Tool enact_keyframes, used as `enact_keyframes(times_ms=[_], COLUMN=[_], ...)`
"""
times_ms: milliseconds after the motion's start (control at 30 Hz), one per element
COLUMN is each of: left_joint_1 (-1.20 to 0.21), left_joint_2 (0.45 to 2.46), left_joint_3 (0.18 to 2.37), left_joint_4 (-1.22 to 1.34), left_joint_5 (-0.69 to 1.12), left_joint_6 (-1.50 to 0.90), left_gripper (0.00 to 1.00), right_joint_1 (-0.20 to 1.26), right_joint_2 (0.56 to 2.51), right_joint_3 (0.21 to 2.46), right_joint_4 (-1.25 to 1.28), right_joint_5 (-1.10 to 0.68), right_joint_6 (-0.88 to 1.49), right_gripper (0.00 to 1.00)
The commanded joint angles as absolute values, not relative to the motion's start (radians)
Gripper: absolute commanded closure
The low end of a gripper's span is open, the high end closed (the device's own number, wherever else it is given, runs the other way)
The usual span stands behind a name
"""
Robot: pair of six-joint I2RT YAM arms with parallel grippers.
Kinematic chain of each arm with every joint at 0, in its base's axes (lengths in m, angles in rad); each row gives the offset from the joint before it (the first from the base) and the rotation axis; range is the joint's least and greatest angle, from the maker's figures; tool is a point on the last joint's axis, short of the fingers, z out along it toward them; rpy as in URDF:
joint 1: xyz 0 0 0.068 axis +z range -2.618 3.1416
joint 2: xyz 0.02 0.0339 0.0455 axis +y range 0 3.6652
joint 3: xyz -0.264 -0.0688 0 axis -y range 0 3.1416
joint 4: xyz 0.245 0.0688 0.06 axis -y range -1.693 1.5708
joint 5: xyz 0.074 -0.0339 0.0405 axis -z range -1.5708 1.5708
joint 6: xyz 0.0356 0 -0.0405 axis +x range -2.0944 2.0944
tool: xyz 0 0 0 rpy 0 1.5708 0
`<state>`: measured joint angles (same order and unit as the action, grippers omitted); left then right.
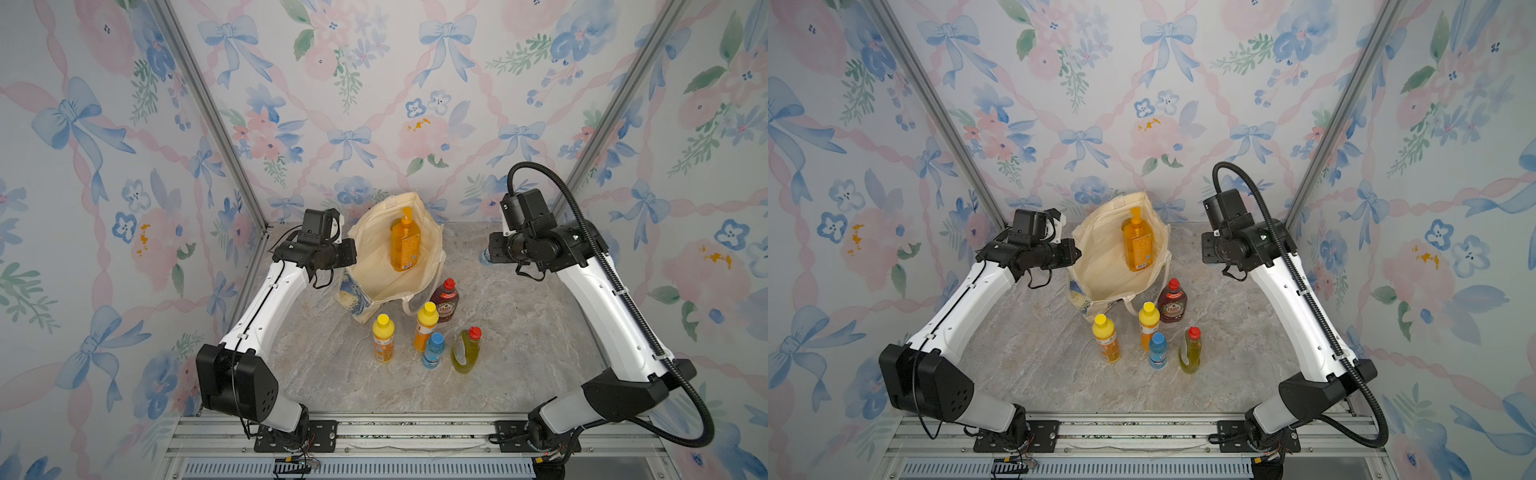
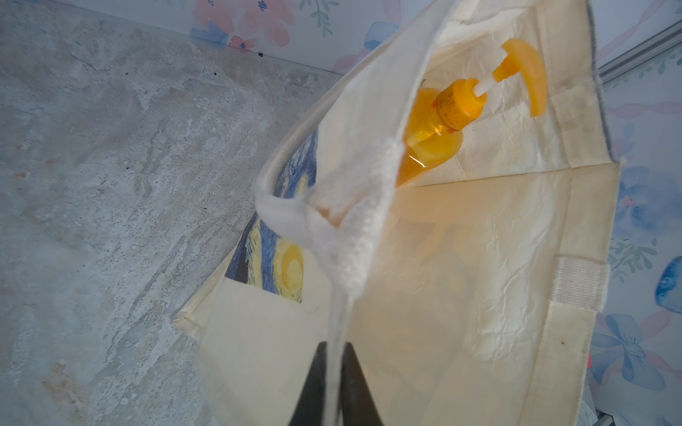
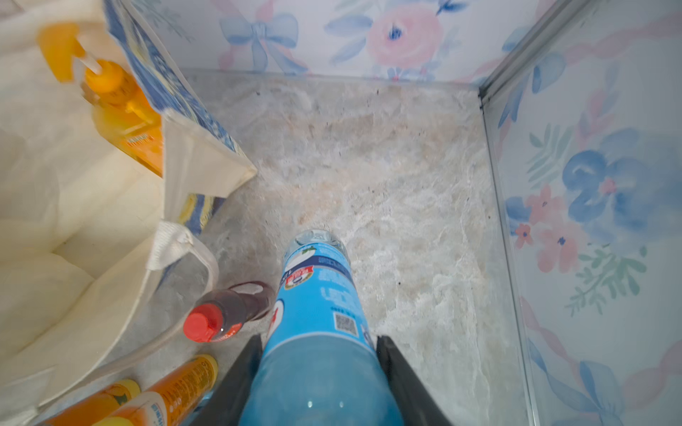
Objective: Pack dish soap into the shopping bag
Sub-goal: Pick up the bottle of dish soap at the center of the board.
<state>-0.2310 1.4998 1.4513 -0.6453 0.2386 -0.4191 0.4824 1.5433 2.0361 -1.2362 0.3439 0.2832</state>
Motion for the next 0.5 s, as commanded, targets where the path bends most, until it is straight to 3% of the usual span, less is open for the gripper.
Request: enact_keyframes(times_ms=[0, 267, 467], left_joint_1=[-0.241, -0.246, -0.247], left_joint_2=[1.516, 1.519, 1.522], left_joint_3=[1.477, 1.494, 1.502], left_joint_4=[-0.64, -0.64, -0.64], left_joint_5=[0.262, 0.271, 0.285], left_joint_6=[-0.391, -0.373, -0.37], left_gripper=[1.0, 1.0, 1.0], right_joint_1=[0.519, 0.606, 0.623], right_joint_2=[1.582, 1.856, 2.011], right_joint_3=[2.153, 2.445, 2.506], right_joint_4=[-1.179, -1.198, -1.154], right_joint_5=[0.308, 0.207, 0.104], right_joint_6=[0.213, 0.119, 0.084], right_gripper=[1.0, 1.0, 1.0])
